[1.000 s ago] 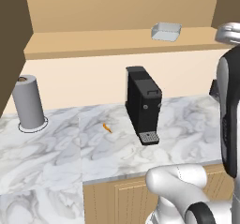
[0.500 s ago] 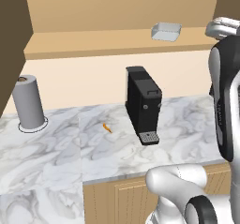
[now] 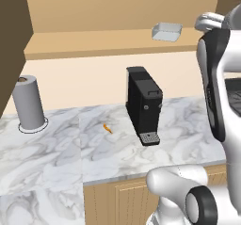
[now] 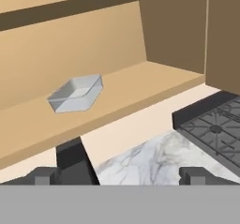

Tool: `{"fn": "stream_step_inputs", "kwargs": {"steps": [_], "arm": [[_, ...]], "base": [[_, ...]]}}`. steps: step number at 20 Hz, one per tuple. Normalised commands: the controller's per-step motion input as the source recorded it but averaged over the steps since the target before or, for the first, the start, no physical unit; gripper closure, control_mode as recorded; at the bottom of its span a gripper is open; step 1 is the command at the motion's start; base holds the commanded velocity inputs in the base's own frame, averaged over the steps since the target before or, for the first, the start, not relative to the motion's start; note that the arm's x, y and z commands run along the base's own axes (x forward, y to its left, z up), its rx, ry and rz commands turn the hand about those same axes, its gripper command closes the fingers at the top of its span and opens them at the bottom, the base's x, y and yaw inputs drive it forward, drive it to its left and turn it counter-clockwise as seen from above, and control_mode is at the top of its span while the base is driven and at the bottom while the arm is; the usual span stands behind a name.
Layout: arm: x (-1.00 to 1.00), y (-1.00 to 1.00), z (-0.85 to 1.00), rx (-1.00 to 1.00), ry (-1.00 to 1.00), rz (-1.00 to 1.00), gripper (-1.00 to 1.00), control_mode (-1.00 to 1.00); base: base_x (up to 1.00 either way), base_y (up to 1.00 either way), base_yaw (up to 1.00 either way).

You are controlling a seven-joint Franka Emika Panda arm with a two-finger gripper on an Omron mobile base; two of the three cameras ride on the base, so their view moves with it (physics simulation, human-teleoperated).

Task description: Retrieve the tupperware from the cabinet, then place the raw meat into the tupperware to avoid contamination.

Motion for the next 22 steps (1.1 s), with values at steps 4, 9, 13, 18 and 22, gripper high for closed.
{"fn": "stream_step_inputs", "kwargs": {"steps": [4, 9, 13, 18, 22], "arm": [[0.59, 0.00, -0.06, 0.00, 0.00, 0.00, -1.00, -1.00], [0.53, -0.06, 0.00, 0.01, 0.00, 0.02, -1.00, -1.00], [0.44, -0.18, 0.00, 0.05, 0.00, 0.05, -1.00, -1.00], [0.31, -0.24, 0.00, 0.06, 0.00, 0.07, -1.00, -1.00], [0.30, -0.08, -0.04, 0.02, 0.01, 0.03, -1.00, -1.00]], "base": [[0.00, 0.00, 0.00], [0.00, 0.00, 0.00], [0.00, 0.00, 0.00], [0.00, 0.00, 0.00], [0.00, 0.00, 0.00]]}}
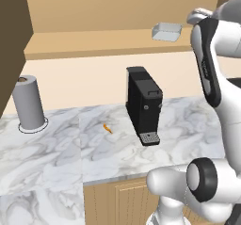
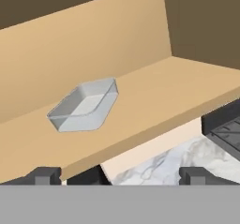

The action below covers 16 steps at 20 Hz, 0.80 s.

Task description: Retrieve the tupperware from the cabinet, then place the raw meat into the tupperware to avoid contamination.

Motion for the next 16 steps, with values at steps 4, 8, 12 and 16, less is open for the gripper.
{"fn": "stream_step_inputs", "kwargs": {"steps": [4, 8, 12, 16], "arm": [[0.33, 0.00, -0.15, 0.00, 0.04, 0.02, -1.00, -1.00], [0.34, 0.00, -0.19, 0.00, 0.03, 0.03, -1.00, -1.00], [0.40, -0.01, -0.02, 0.00, 0.01, 0.02, -1.00, -1.00], [0.47, -0.02, 0.00, 0.00, 0.00, 0.00, -1.00, -1.00]], "base": [[0.00, 0.00, 0.00], [0.00, 0.00, 0.00], [0.00, 0.00, 0.00], [0.00, 0.00, 0.00]]}}
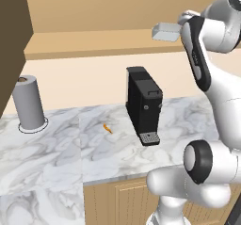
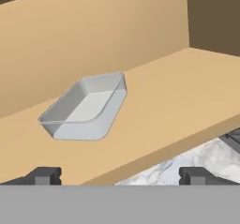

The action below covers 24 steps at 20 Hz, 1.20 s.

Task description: Retrieve the tupperware from the cabinet, then place the raw meat into the tupperware to avoid contamination.

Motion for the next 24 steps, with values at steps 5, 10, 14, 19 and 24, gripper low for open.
{"fn": "stream_step_inputs", "kwargs": {"steps": [5, 10, 14, 19, 24], "arm": [[0.52, 0.00, -0.01, 0.00, 0.00, 0.00, -1.00, -1.00], [0.50, -0.01, -0.04, 0.00, 0.00, 0.00, -1.00, -1.00], [0.46, -0.06, -0.14, 0.00, 0.00, 0.00, -1.00, -1.00], [0.43, -0.11, -0.18, 0.00, 0.00, 0.00, -1.00, -1.00], [0.51, -0.11, -0.07, 0.00, 0.00, 0.00, -1.00, -1.00]], "base": [[0.00, 0.00, 0.00], [0.00, 0.00, 0.00], [0.00, 0.00, 0.00], [0.00, 0.00, 0.00], [0.00, 0.00, 0.00]]}}
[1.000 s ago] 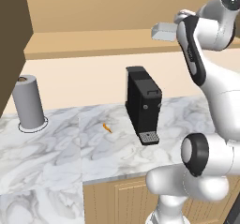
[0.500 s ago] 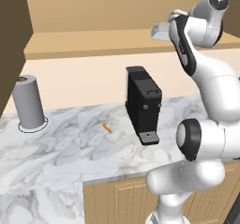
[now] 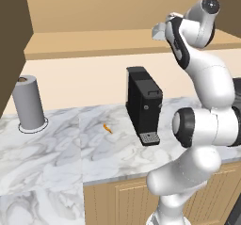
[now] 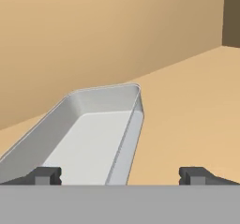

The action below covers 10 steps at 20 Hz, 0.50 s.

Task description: Retrieve the tupperware from the cabinet, then place the raw meat into the tupperware to avoid contamination.

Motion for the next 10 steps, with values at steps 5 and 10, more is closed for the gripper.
{"fn": "stream_step_inputs", "kwargs": {"steps": [5, 10], "arm": [[0.56, -0.09, -0.04, 0.00, 0.01, 0.00, -1.00, -1.00], [0.45, -0.11, -0.10, 0.00, 0.03, 0.00, -1.00, -1.00]], "base": [[0.00, 0.00, 0.00], [0.00, 0.00, 0.00]]}}
